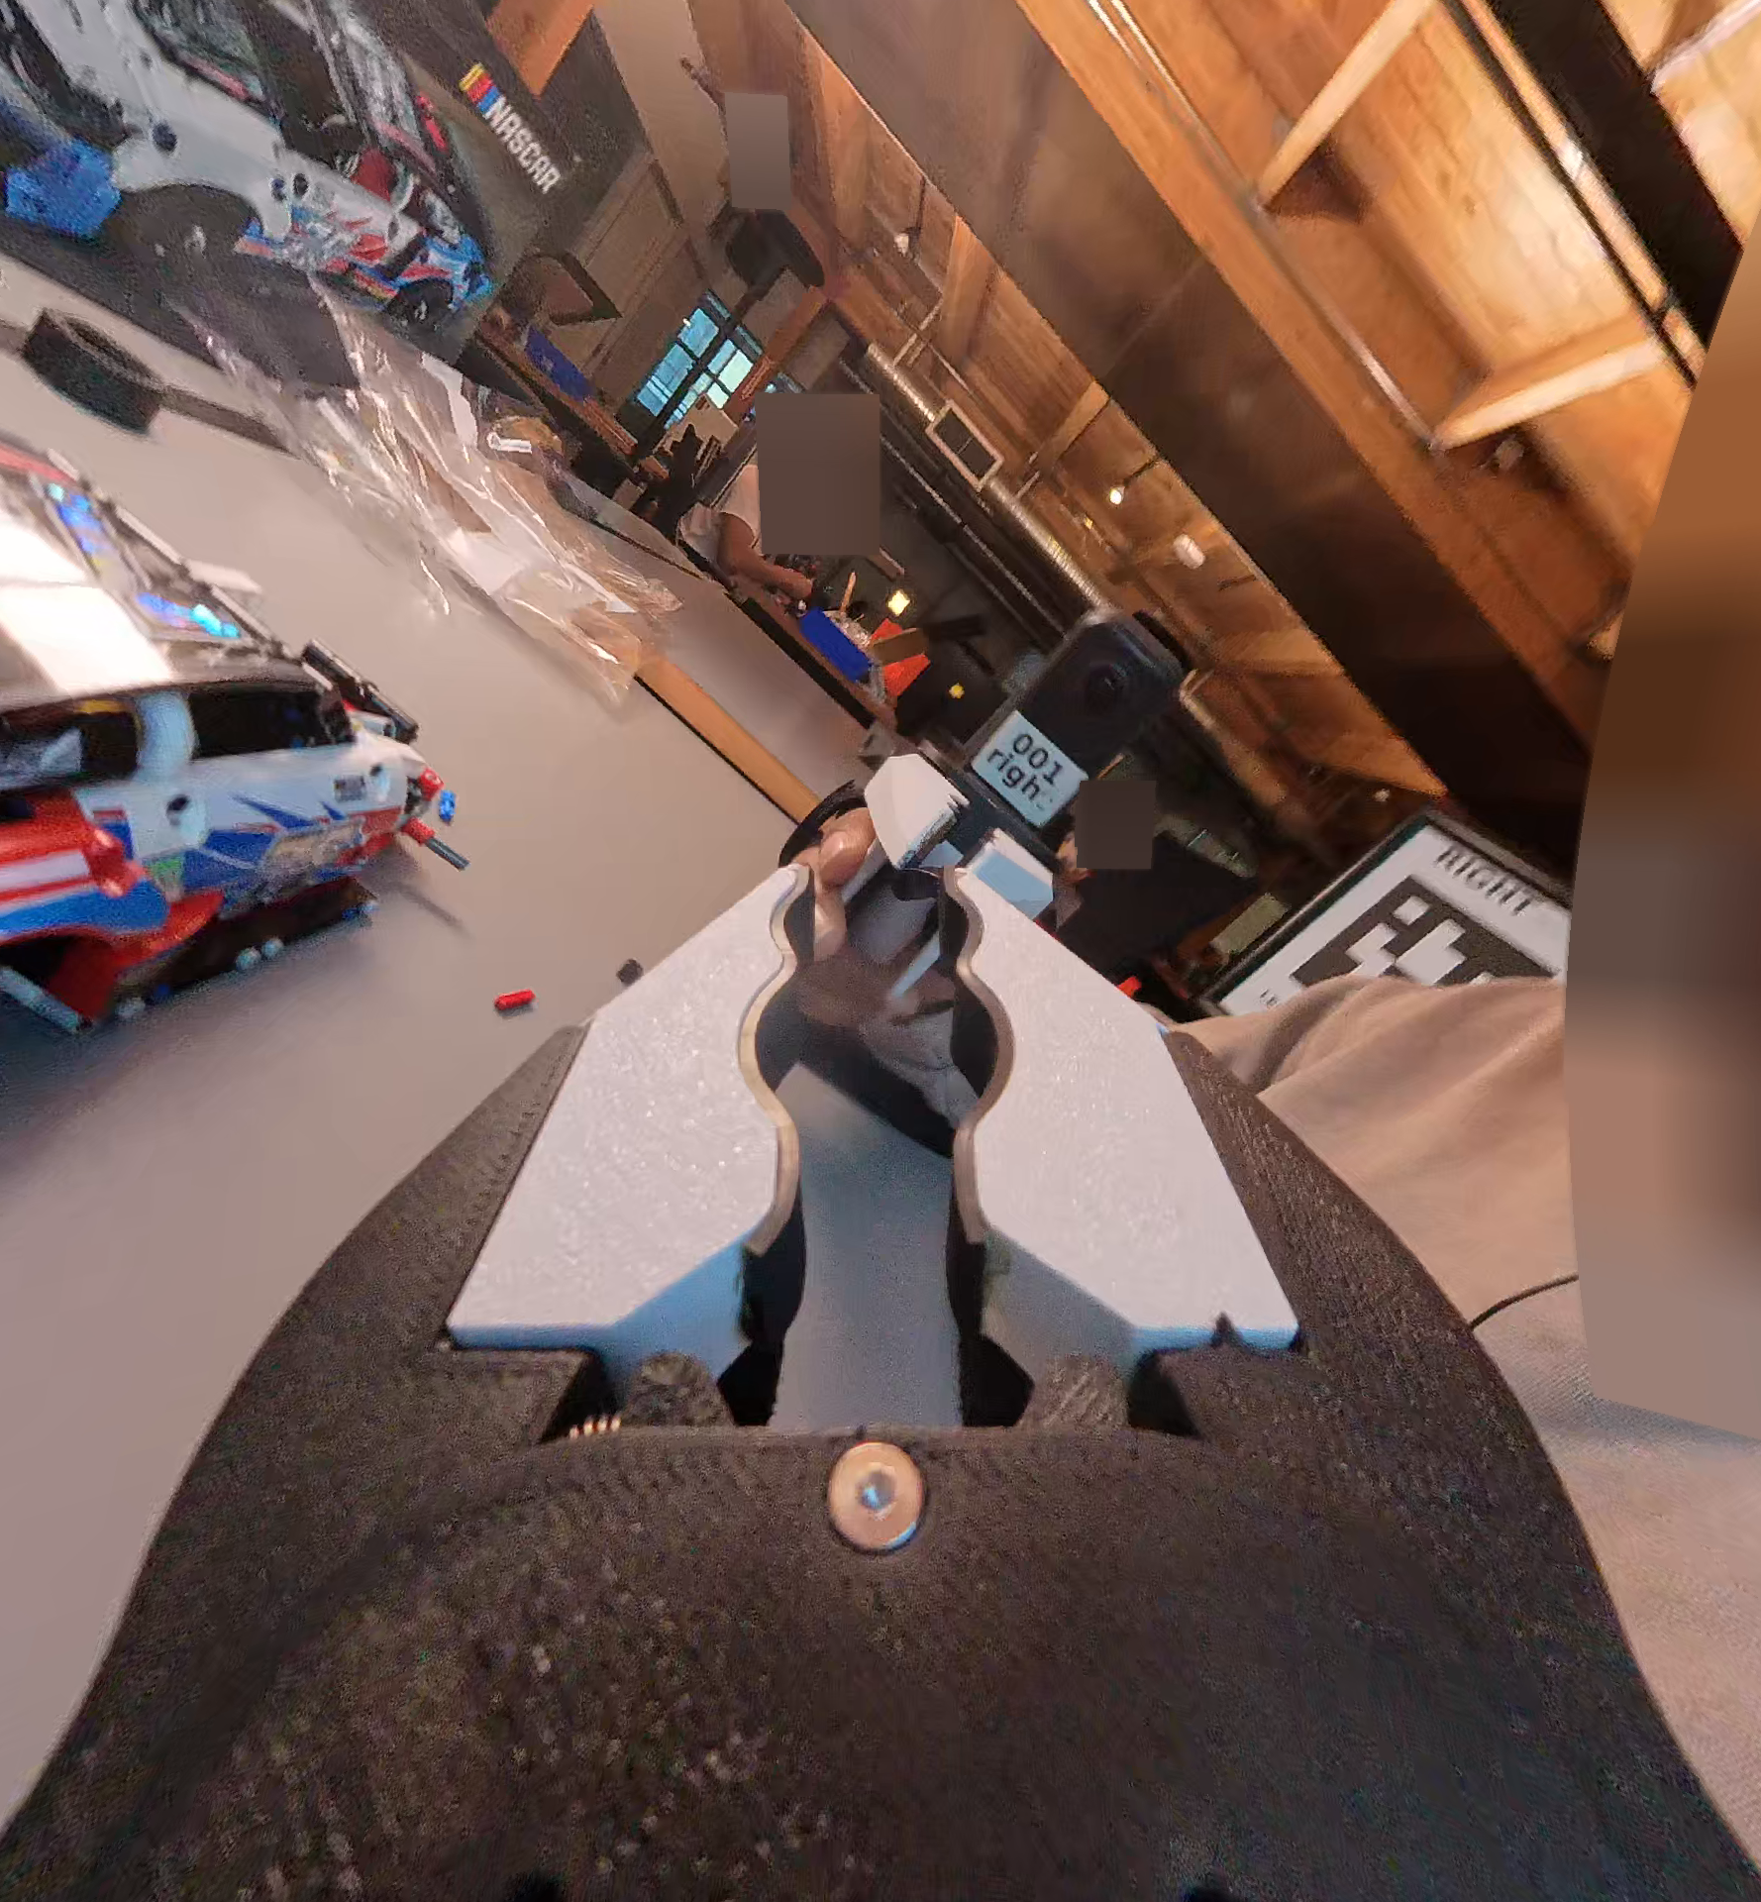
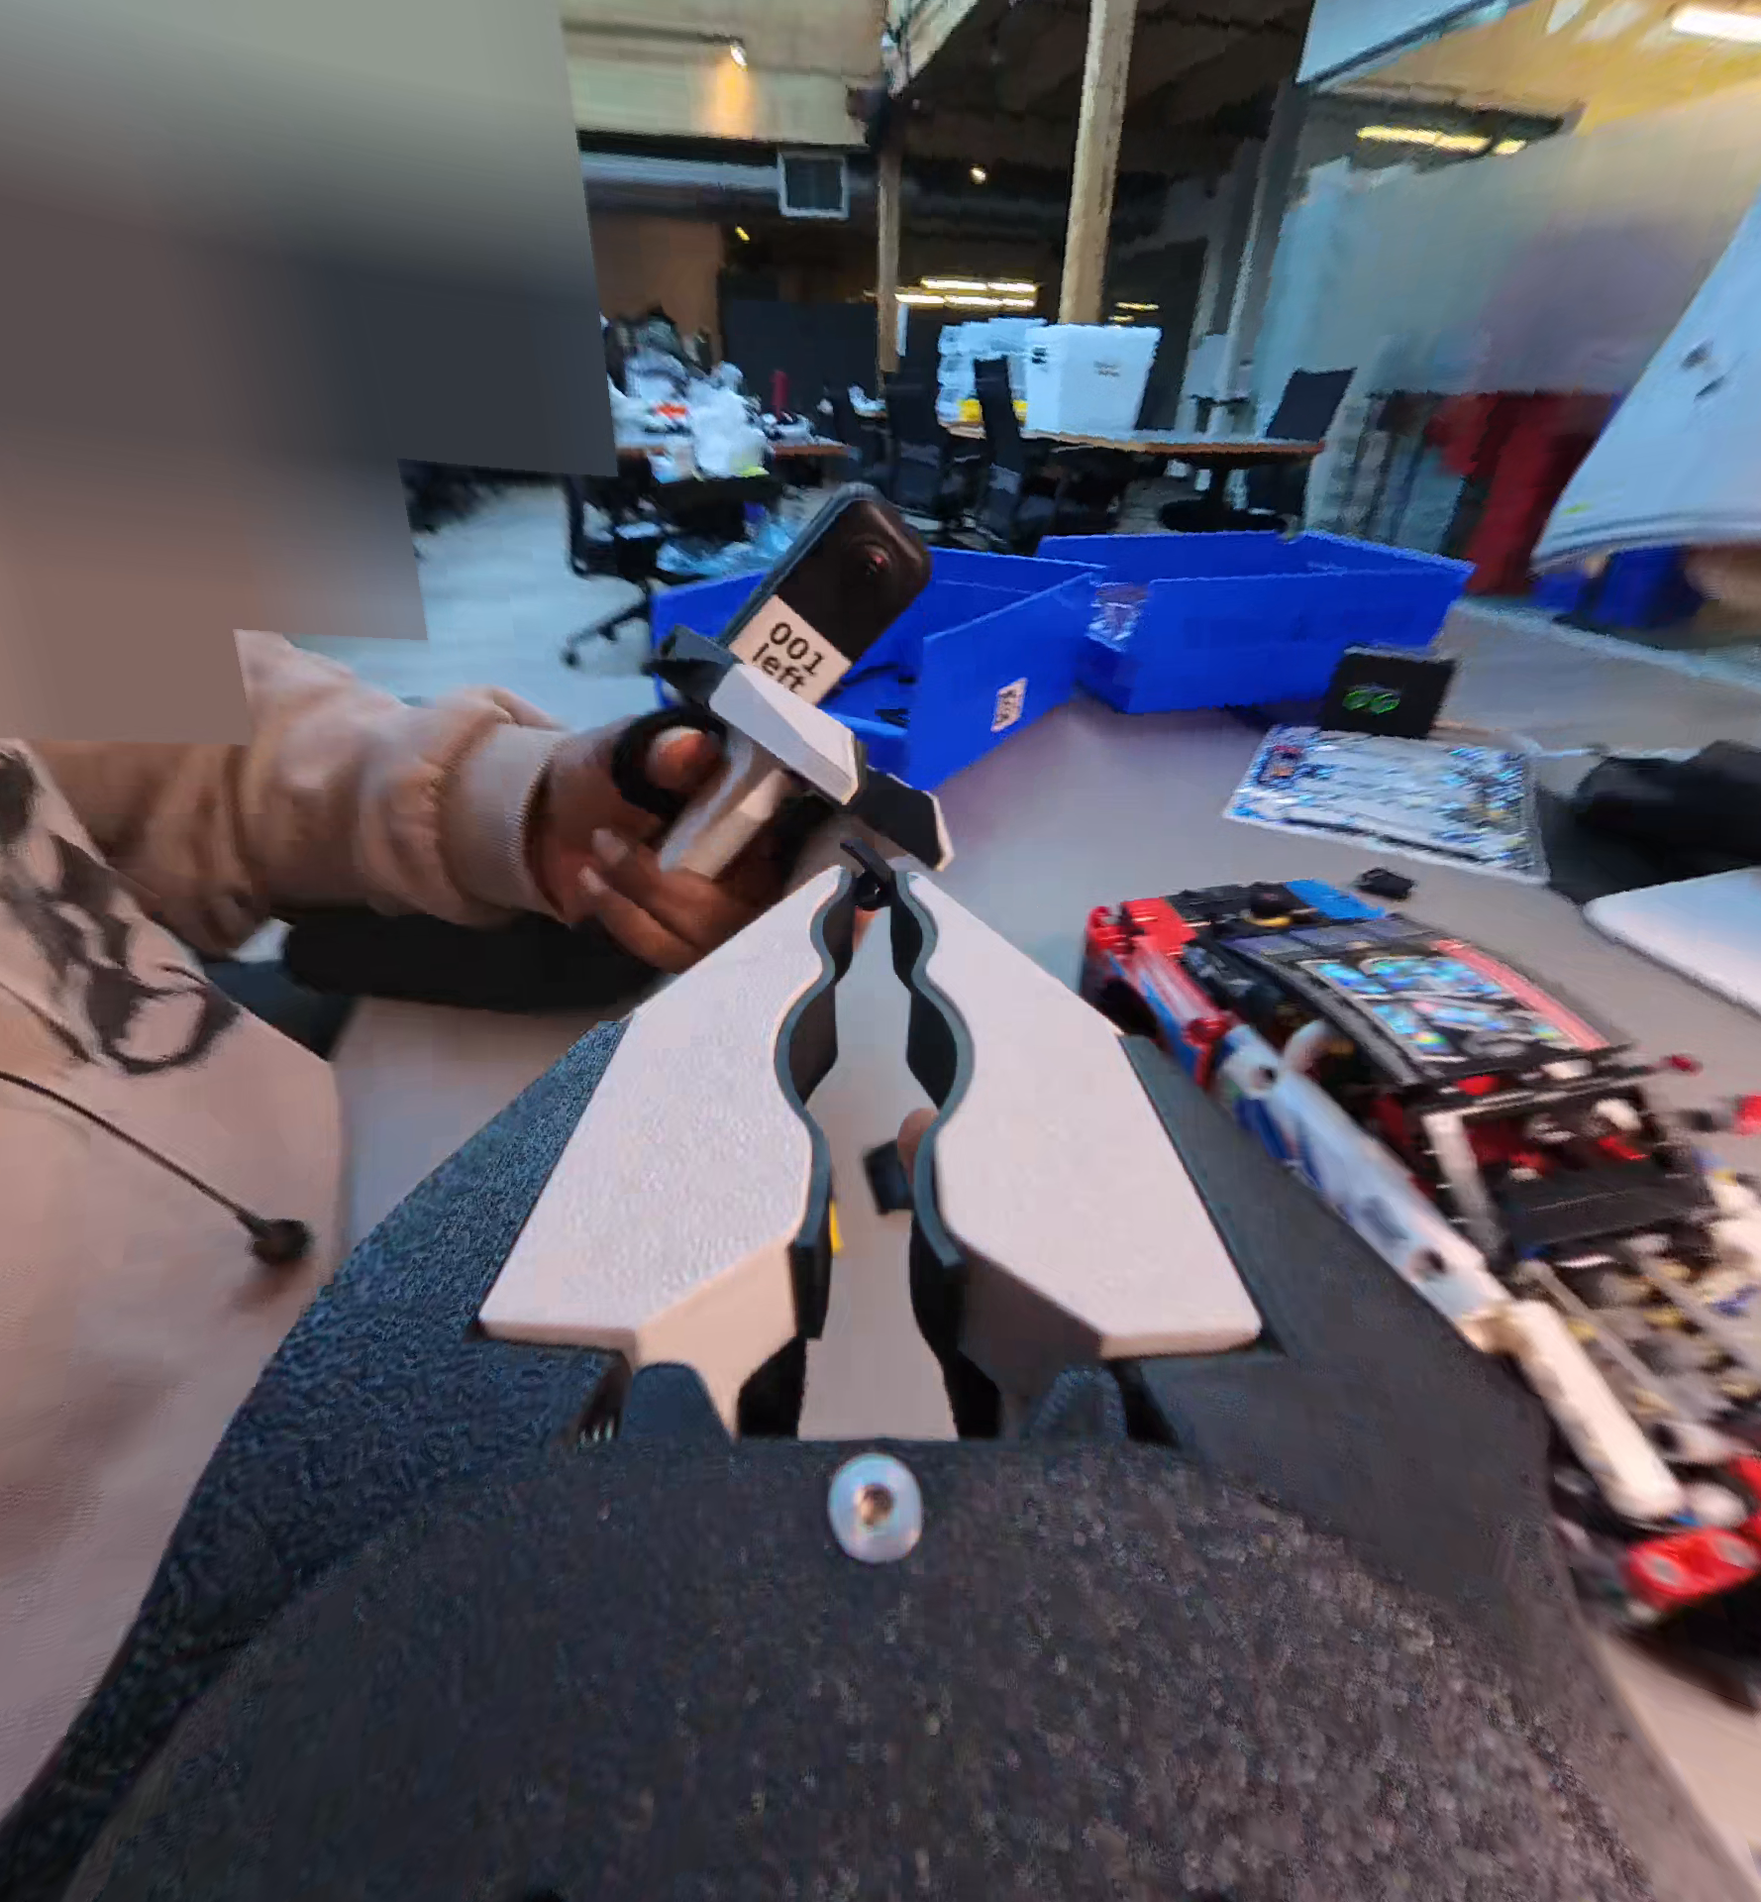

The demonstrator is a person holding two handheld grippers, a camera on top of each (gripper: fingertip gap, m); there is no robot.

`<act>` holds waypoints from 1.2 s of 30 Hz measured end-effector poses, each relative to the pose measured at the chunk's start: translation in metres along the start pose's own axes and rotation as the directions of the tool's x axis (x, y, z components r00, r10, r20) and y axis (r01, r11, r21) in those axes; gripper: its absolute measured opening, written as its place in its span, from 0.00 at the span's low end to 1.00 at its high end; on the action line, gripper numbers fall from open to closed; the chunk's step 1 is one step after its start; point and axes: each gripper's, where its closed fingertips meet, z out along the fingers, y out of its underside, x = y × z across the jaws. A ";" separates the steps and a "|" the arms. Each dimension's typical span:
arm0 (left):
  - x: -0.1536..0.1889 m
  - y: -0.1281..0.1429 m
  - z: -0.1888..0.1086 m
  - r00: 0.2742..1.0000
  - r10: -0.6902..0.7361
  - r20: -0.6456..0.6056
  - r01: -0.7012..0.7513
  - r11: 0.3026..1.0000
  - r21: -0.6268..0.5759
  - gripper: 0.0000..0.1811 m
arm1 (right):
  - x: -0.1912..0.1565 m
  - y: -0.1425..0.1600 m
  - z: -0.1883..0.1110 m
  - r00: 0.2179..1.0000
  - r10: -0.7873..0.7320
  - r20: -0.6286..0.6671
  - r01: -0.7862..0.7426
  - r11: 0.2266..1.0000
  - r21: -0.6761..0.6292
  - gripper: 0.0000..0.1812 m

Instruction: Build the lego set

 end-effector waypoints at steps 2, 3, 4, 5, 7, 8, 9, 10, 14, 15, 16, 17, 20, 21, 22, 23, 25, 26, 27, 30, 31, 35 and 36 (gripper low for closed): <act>0.008 0.002 0.002 0.985 0.173 0.008 -0.172 0.984 -0.046 0.11 | -0.006 -0.003 -0.001 0.973 0.200 0.117 -0.205 0.978 0.032 0.02; 0.011 0.003 0.003 0.968 0.251 0.009 -0.250 0.966 -0.069 0.11 | -0.009 -0.003 -0.001 0.949 0.270 0.164 -0.279 0.960 0.029 0.02; 0.013 0.005 0.004 0.948 0.319 0.012 -0.317 0.944 -0.089 0.11 | -0.011 -0.003 -0.001 0.929 0.317 0.191 -0.328 0.944 0.027 0.02; 0.016 0.008 0.005 0.926 0.377 0.010 -0.374 0.921 -0.112 0.11 | -0.013 -0.002 -0.001 0.912 0.348 0.215 -0.361 0.933 0.020 0.02; 0.020 0.014 0.006 0.888 0.460 -0.003 -0.455 0.878 -0.147 0.10 | -0.016 0.002 0.002 0.887 0.392 0.244 -0.403 0.915 -0.007 0.02; 0.022 0.016 0.006 0.874 0.487 -0.006 -0.482 0.862 -0.157 0.09 | -0.018 0.004 0.003 0.877 0.407 0.257 -0.416 0.909 -0.019 0.02; 0.024 0.019 0.007 0.864 0.503 -0.018 -0.499 0.850 -0.168 0.07 | -0.020 0.004 0.003 0.868 0.419 0.268 -0.428 0.903 -0.026 0.02; 0.025 0.022 0.008 0.857 0.514 -0.025 -0.509 0.841 -0.182 0.07 | -0.021 0.005 0.004 0.861 0.428 0.276 -0.438 0.899 -0.030 0.02; 0.022 0.028 0.010 0.837 0.547 -0.015 -0.536 0.815 -0.221 0.02 | -0.022 0.006 0.004 0.849 0.444 0.288 -0.452 0.891 -0.041 0.02; 0.022 0.028 0.009 0.834 0.552 -0.013 -0.540 0.812 -0.222 0.02 | -0.022 0.006 0.004 0.847 0.446 0.289 -0.454 0.890 -0.041 0.02; 0.021 0.028 0.009 0.826 0.563 -0.006 -0.550 0.804 -0.225 0.02 | -0.021 0.007 0.005 0.852 0.439 0.284 -0.447 0.894 -0.041 0.02; 0.020 0.028 0.009 0.817 0.577 0.000 -0.562 0.794 -0.231 0.02 | -0.020 0.007 0.005 0.864 0.423 0.275 -0.428 0.903 -0.044 0.02; 0.017 0.028 0.009 0.803 0.596 0.018 -0.574 0.781 -0.247 0.01 | -0.017 0.010 0.005 0.921 0.320 0.220 -0.316 0.947 -0.054 0.03; 0.016 0.028 0.008 0.803 0.596 0.018 -0.574 0.780 -0.251 0.01 | -0.017 0.010 0.005 0.938 0.282 0.203 -0.277 0.959 -0.056 0.03; 0.016 0.029 0.008 0.804 0.595 0.020 -0.571 0.780 -0.254 0.02 | -0.017 0.011 0.005 0.950 0.249 0.189 -0.242 0.968 -0.063 0.04; 0.015 0.030 0.009 0.806 0.592 0.022 -0.568 0.782 -0.257 0.02 | -0.018 0.012 0.005 0.957 0.224 0.183 -0.215 0.974 -0.068 0.05; 0.015 0.032 0.009 0.817 0.576 0.014 -0.553 0.791 -0.262 0.01 | -0.018 0.012 0.004 0.963 0.203 0.177 -0.194 0.979 -0.070 0.05; 0.015 0.032 0.010 0.821 0.570 0.013 -0.547 0.794 -0.263 0.01 | -0.018 0.013 0.004 0.965 0.196 0.177 -0.185 0.980 -0.074 0.05; 0.015 0.033 0.010 0.826 0.563 0.012 -0.541 0.799 -0.264 0.01 | -0.019 0.014 0.004 0.967 0.184 0.178 -0.172 0.982 -0.083 0.06; 0.015 0.035 0.011 0.855 0.519 0.003 -0.500 0.825 -0.262 0.01 | -0.023 0.017 0.004 0.974 0.139 0.180 -0.121 0.987 -0.104 0.06; 0.014 0.037 0.011 0.858 0.513 -0.001 -0.495 0.826 -0.269 0.01 | -0.023 0.017 0.005 0.975 0.130 0.178 -0.113 0.988 -0.105 0.05; 0.014 0.038 0.011 0.879 0.476 -0.008 -0.461 0.846 -0.267 0.01 | -0.024 0.019 0.004 0.979 0.100 0.177 -0.080 0.990 -0.118 0.04; 0.014 0.039 0.011 0.885 0.465 -0.009 -0.450 0.852 -0.267 0.01 | -0.024 0.020 0.004 0.979 0.095 0.178 -0.074 0.990 -0.122 0.04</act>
